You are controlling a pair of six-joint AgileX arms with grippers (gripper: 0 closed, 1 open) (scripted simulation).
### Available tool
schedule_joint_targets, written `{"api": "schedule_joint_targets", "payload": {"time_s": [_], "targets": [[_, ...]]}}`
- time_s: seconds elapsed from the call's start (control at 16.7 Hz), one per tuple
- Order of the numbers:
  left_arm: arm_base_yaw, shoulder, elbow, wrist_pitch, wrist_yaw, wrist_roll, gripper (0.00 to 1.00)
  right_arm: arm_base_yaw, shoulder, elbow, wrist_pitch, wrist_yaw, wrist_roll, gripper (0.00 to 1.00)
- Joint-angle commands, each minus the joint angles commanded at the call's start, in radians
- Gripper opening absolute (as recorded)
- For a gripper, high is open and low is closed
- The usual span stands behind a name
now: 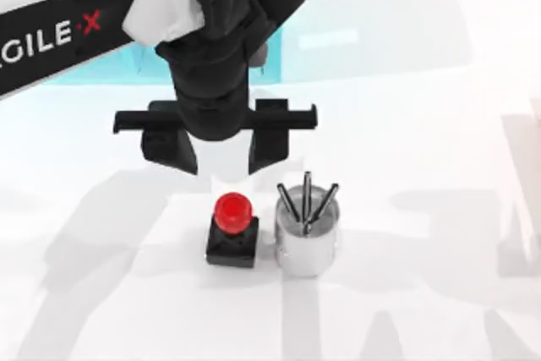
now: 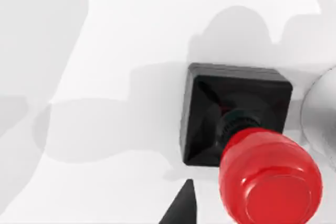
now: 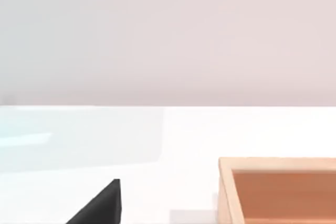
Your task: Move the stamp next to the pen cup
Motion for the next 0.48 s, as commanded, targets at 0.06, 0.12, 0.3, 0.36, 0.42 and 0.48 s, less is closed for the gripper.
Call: {"api": "schedule_joint_targets", "payload": {"time_s": [0.06, 0.12, 0.3, 0.36, 0.42, 0.48], "targets": [[0.0, 0.0, 0.0, 0.0, 0.0, 0.0, 0.9, 0.0, 0.0, 0.0, 0.0, 0.0, 0.0, 1.0], [0.0, 0.0, 0.0, 0.0, 0.0, 0.0, 0.98, 0.0, 0.0, 0.0, 0.0, 0.0, 0.0, 1.0], [0.0, 0.0, 0.0, 0.0, 0.0, 0.0, 1.0, 0.0, 0.0, 0.0, 0.0, 0.0, 0.0, 1.0], [0.0, 0.0, 0.0, 0.0, 0.0, 0.0, 1.0, 0.0, 0.0, 0.0, 0.0, 0.0, 0.0, 1.0], [0.0, 0.0, 0.0, 0.0, 0.0, 0.0, 1.0, 0.0, 0.0, 0.0, 0.0, 0.0, 0.0, 1.0], [0.0, 0.0, 0.0, 0.0, 0.0, 0.0, 1.0, 0.0, 0.0, 0.0, 0.0, 0.0, 0.0, 1.0]]}}
